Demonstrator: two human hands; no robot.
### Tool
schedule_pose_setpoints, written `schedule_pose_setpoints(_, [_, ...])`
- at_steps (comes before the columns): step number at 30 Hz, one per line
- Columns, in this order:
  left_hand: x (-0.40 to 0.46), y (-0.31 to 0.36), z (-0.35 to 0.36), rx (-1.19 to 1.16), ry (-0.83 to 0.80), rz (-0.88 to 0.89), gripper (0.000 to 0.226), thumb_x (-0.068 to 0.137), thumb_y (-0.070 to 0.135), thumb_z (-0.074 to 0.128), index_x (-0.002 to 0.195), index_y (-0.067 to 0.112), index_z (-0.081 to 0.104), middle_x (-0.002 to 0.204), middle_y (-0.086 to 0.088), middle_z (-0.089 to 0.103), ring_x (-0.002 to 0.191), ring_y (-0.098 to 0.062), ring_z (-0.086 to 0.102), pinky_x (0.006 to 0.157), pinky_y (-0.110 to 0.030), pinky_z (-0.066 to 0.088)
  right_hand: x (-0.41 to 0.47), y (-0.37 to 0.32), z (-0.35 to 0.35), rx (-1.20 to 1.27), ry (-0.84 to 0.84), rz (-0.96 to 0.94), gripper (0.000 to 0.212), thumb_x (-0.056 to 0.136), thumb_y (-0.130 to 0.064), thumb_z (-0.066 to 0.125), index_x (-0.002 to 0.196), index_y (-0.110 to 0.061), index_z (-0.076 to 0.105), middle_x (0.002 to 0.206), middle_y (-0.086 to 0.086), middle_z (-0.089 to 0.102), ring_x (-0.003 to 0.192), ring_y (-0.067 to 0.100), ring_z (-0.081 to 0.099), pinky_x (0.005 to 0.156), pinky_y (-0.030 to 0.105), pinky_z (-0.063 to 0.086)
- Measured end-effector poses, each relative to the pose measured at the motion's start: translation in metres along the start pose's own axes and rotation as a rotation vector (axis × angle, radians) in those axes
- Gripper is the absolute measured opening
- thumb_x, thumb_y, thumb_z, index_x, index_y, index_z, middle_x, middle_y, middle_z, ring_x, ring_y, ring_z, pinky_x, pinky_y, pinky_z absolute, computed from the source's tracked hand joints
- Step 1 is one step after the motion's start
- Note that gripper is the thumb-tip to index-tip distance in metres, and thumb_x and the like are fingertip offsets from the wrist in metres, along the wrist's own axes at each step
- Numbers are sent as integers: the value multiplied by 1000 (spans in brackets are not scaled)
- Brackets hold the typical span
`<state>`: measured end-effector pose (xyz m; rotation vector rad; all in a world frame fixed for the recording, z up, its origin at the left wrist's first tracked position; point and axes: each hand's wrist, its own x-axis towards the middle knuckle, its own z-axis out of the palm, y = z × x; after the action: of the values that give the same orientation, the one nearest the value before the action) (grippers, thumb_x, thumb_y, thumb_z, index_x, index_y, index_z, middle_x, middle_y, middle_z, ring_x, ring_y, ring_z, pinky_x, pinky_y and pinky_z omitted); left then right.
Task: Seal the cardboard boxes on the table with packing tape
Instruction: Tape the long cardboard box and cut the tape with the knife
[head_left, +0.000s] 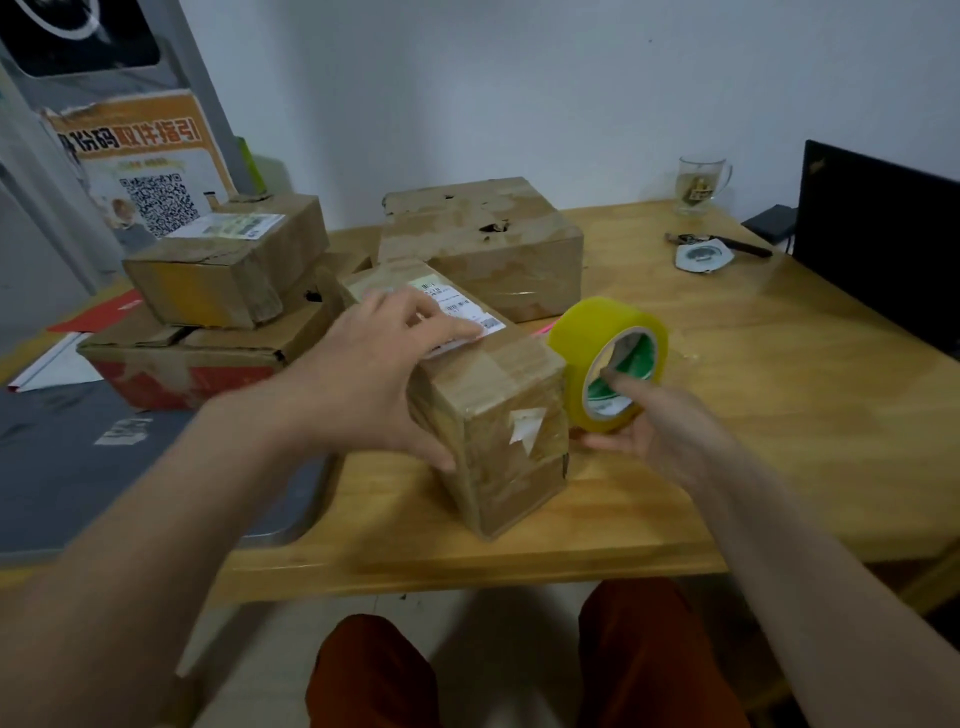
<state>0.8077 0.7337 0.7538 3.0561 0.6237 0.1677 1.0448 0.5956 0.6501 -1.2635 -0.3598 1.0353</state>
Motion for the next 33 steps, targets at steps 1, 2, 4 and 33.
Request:
schedule_pose_setpoints(1, [11,3,-8,121,-58,24,122,44,83,74,149,51,20,131,14,24,131,-15,23,112,-42,28,-2,7,3,26,-29,35,41,89,-19,67,127,-14,54,119,14,67,97,34,70,64,41,60])
schedule_pose_setpoints(2, [22,8,-13,233,-117,55,128,46,77,79,152,49,14,141,8,23,136,-19,21,114,-44,25,-3,12,5,72,-51,66,37,89,-17,66,124,-15,54,113,16,69,94,35,71,63,40,60])
schedule_pose_setpoints(4, [45,21,-20,358,-260,95,138,51,66,87,155,45,-2,161,4,3,150,-22,2,122,-52,10,-5,19,7,160,-75,114,26,90,-14,62,115,-15,56,101,17,73,90,35,71,63,40,60])
schedule_pose_setpoints(33, [20,115,101,386,615,-79,98,62,71,75,126,4,41,119,-16,63,111,-30,46,95,-43,43,16,-57,46,-133,-46,-270,25,95,0,46,78,-12,61,67,9,60,53,15,58,49,22,46])
